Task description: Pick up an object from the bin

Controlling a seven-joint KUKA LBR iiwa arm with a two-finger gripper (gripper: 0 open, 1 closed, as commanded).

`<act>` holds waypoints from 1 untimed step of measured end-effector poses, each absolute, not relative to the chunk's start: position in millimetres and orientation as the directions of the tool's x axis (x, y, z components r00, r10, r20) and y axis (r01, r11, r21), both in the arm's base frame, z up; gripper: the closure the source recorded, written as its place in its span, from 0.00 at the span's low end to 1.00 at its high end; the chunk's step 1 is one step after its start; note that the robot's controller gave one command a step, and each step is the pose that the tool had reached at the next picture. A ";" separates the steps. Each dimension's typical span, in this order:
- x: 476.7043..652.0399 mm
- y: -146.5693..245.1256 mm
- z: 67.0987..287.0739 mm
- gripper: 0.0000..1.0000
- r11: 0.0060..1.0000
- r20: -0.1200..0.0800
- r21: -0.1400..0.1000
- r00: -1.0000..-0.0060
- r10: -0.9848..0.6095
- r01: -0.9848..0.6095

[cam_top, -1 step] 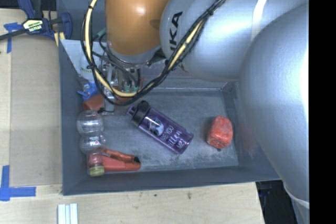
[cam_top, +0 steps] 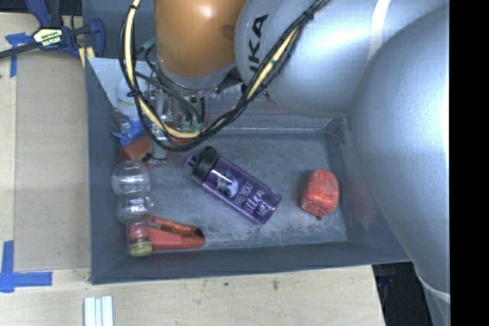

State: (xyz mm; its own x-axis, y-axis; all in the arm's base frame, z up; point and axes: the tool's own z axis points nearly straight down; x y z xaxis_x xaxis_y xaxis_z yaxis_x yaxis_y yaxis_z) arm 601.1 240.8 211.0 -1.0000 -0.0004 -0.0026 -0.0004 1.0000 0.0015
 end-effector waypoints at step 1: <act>613.1 220.9 164.7 0.00 0.996 -0.007 0.002 -0.996 -0.091 -0.091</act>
Offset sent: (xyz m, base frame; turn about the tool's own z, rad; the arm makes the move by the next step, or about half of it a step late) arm 0.0172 -0.0240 -0.1357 0.2747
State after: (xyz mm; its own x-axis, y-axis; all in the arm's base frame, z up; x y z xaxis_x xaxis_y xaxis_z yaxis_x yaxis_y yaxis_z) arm 613.1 220.9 164.7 -0.9959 -0.0907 -0.0072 -0.0907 0.9959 0.0020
